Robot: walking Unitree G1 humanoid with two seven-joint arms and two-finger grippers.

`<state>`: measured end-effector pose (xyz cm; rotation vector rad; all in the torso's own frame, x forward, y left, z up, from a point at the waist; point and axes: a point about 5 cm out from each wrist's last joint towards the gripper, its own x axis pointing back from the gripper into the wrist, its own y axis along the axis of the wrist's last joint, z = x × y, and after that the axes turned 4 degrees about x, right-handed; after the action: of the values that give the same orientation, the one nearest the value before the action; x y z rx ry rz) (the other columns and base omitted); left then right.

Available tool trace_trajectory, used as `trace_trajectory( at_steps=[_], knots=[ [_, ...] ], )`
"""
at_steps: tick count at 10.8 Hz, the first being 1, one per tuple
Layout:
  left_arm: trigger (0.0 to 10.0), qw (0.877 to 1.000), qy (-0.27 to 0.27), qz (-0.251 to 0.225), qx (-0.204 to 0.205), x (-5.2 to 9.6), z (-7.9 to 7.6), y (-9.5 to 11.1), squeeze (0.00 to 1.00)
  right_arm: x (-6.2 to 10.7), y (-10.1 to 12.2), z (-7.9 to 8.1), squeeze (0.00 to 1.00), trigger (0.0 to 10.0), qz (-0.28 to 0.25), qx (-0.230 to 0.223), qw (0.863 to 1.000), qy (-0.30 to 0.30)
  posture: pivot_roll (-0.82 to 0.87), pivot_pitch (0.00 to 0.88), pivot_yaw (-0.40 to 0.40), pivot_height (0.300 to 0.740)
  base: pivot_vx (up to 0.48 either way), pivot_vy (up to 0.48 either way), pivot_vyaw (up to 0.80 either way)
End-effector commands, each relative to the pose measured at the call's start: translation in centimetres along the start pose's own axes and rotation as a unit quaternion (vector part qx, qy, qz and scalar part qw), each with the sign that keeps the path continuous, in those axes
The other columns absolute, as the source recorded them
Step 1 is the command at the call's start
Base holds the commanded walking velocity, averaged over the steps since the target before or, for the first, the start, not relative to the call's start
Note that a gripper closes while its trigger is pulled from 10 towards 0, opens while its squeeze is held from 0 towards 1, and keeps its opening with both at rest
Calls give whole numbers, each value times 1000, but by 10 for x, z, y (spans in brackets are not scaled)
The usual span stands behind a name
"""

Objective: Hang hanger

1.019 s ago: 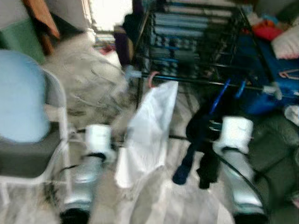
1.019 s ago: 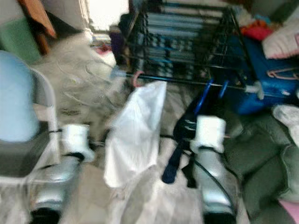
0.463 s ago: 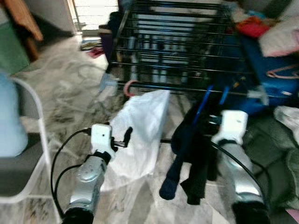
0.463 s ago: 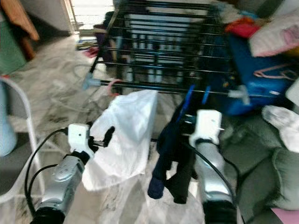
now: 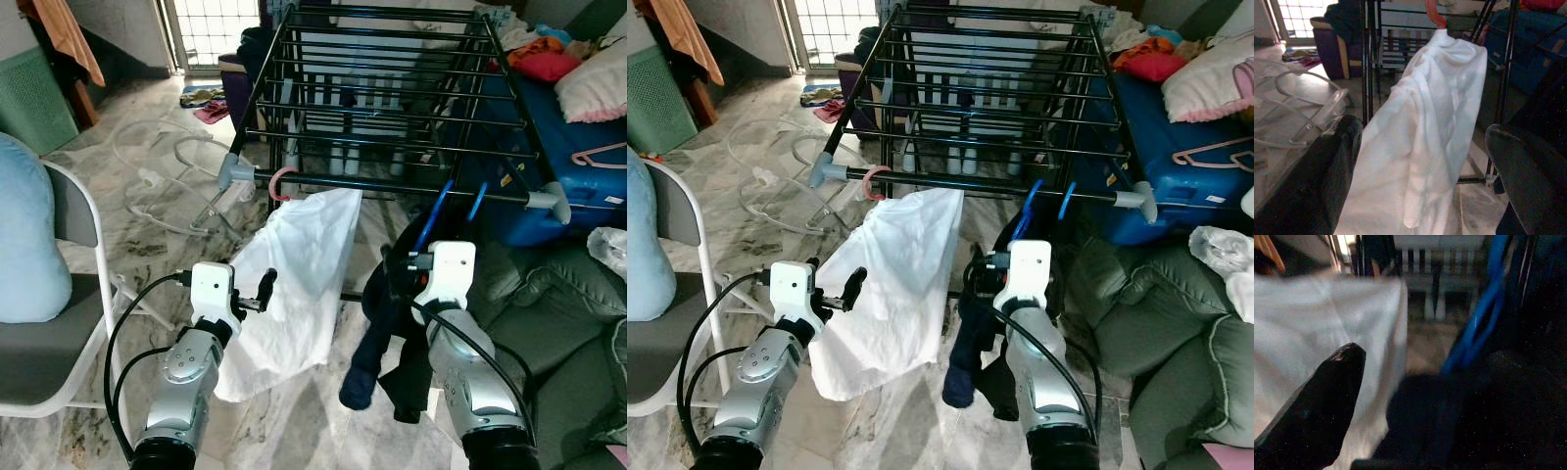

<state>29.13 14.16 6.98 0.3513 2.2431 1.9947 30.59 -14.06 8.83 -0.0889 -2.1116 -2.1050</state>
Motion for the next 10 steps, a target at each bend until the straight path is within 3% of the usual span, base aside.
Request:
trace_trajectory(
  at_steps=[1,2,4,7,10],
  knots=[
    [10000,1000,-4,4,-4,-1,-1,1,0,0,-13,3,0,10000,38,-4,999,3,-116,32,-15,740,0,0,0],
    [10000,1000,-6,3,-3,-3,-3,1,0,-5,-18,10,0,10000,64,1,998,25,-116,33,-17,740,0,0,0],
    [10000,1000,-7,5,-1,-3,-5,0,0,-8,-26,6,0,10000,104,-12,994,12,-114,35,-22,740,0,0,0],
    [10000,1000,-9,9,3,-2,-7,-3,0,0,-40,-30,0,10000,149,20,987,-64,-121,37,-24,740,0,0,0],
    [10000,1000,-17,12,1,-5,-9,-2,0,12,-41,-63,0,10000,147,49,981,-119,-143,39,-9,740,0,0,0]
  ],
)
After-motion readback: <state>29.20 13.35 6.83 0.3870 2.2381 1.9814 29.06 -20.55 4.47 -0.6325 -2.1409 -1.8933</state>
